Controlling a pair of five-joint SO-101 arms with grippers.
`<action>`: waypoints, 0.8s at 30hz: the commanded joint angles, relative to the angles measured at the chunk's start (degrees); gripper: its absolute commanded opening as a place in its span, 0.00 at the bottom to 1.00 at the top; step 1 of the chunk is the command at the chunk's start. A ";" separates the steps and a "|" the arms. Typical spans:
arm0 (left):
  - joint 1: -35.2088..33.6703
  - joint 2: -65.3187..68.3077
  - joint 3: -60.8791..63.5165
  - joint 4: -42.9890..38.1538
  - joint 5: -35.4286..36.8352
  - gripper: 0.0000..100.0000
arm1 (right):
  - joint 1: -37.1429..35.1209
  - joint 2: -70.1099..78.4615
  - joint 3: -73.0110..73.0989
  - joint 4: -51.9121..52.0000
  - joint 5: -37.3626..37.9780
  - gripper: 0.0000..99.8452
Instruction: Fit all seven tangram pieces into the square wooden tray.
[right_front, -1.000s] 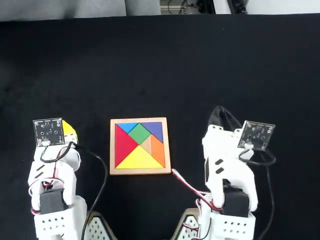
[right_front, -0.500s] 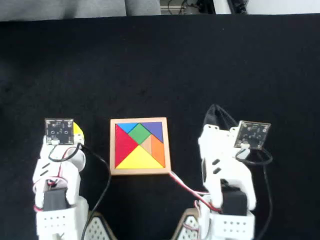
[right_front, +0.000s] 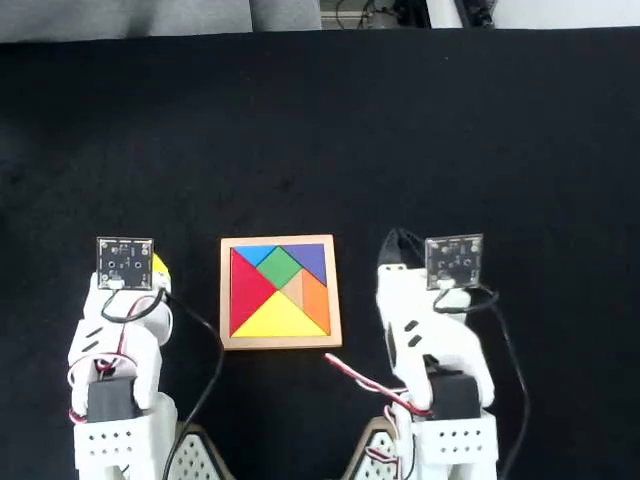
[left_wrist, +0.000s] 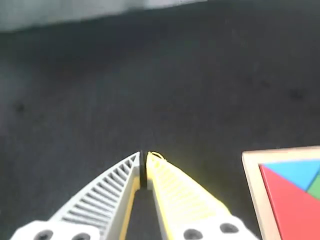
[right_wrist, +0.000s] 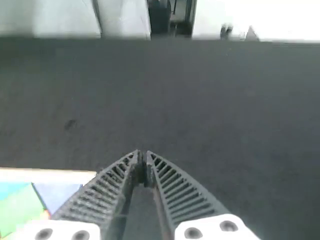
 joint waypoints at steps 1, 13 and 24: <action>0.22 -0.18 1.10 3.96 -0.62 0.03 | -1.41 -4.88 0.13 0.00 2.73 0.01; 0.66 -0.18 1.10 19.08 -0.62 0.03 | -4.48 -4.79 0.92 17.85 4.04 0.01; 0.57 -0.26 1.10 28.13 -0.18 0.03 | -2.02 -4.88 0.92 33.93 3.60 0.01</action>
